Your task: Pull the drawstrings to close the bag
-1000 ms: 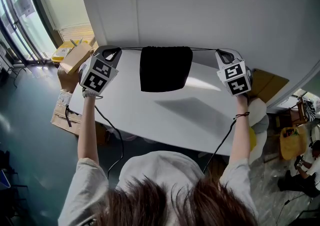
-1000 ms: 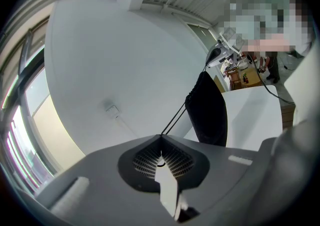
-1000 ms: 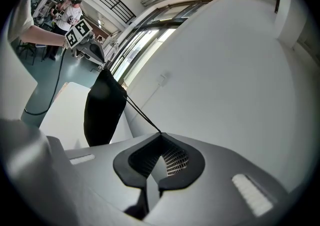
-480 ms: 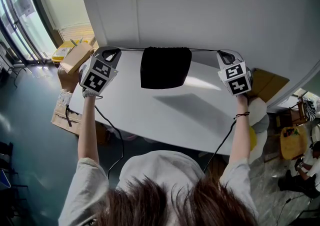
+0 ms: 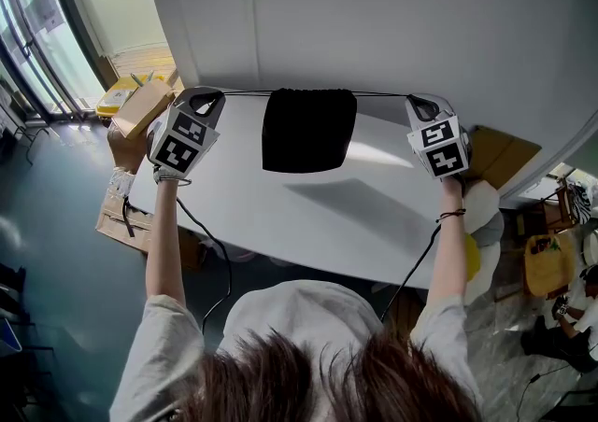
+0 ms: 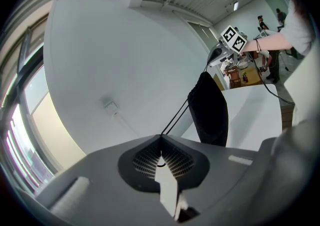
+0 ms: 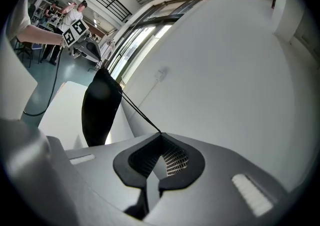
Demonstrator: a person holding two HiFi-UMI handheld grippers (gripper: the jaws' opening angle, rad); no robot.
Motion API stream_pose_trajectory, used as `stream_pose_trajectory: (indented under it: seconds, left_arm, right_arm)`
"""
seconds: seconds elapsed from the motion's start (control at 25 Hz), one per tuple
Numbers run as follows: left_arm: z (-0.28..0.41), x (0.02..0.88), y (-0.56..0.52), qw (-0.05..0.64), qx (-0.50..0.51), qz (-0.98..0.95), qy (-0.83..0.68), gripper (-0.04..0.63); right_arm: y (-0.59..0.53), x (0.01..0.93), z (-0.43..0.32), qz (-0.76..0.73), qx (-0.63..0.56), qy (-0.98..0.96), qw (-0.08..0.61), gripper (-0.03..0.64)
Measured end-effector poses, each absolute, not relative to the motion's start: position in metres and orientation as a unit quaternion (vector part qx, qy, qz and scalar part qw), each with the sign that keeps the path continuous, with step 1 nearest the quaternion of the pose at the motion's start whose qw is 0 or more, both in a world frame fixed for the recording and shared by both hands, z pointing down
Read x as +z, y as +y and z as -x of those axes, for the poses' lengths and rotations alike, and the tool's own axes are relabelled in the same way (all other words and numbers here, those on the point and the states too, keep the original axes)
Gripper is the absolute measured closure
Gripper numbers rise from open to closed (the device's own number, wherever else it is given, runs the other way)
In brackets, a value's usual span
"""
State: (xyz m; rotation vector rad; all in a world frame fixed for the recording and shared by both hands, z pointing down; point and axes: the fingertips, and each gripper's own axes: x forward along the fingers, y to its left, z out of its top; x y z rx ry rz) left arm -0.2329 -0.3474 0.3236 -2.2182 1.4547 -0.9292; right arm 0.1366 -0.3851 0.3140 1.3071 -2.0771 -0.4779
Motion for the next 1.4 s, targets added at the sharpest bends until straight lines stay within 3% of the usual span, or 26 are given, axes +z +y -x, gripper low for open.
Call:
stream_pose_trajectory:
  seconds: [1.4]
  left_arm:
    - [0.233,0.329,-0.349,0.149,-0.320,0.777,0.522,0.594]
  right_arm:
    - [-0.389,0.321,-0.161,-0.515,-0.163,-0.782,0.310,0.606]
